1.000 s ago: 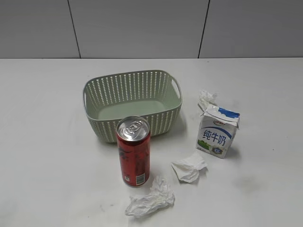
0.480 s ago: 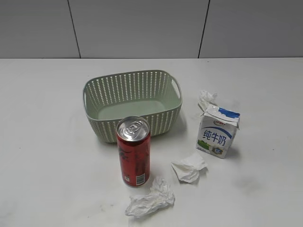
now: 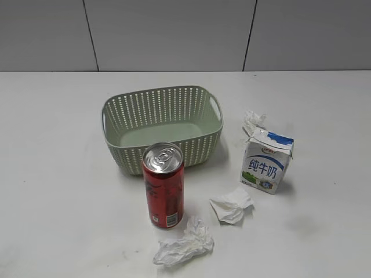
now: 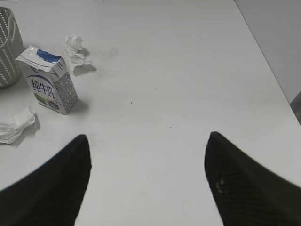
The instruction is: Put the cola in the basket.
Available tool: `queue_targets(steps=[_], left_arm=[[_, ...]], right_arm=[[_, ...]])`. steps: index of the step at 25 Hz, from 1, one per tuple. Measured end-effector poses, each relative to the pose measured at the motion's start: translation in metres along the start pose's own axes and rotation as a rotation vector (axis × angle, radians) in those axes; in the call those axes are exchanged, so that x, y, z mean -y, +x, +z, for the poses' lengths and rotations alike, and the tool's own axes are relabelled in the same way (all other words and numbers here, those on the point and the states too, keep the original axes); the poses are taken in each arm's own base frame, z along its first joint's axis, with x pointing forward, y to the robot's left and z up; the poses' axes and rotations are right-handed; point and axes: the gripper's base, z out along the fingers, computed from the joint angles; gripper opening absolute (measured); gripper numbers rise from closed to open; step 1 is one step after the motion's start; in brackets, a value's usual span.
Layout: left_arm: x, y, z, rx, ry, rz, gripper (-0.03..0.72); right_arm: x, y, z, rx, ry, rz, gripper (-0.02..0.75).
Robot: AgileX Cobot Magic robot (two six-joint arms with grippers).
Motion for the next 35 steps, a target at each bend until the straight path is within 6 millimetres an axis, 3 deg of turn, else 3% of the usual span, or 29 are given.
queue_targets(steps=[11,21,26,35], left_arm=[[0.002,-0.051,0.051,-0.246,0.130,0.094,0.553],[0.027,-0.098,0.108,-0.429,0.337,0.301,0.553],[0.054,-0.115,0.136,-0.485,0.457,0.402,0.554],[0.123,-0.106,0.179,-0.624,0.657,0.552,0.606]], right_arm=[[0.000,0.000,0.000,0.000,0.000,0.000,0.571],[0.000,0.000,0.000,0.000,0.000,0.000,0.571],[0.000,0.000,0.000,0.000,0.000,-0.001,0.571],[0.000,0.000,0.000,0.000,0.000,-0.001,0.571]])
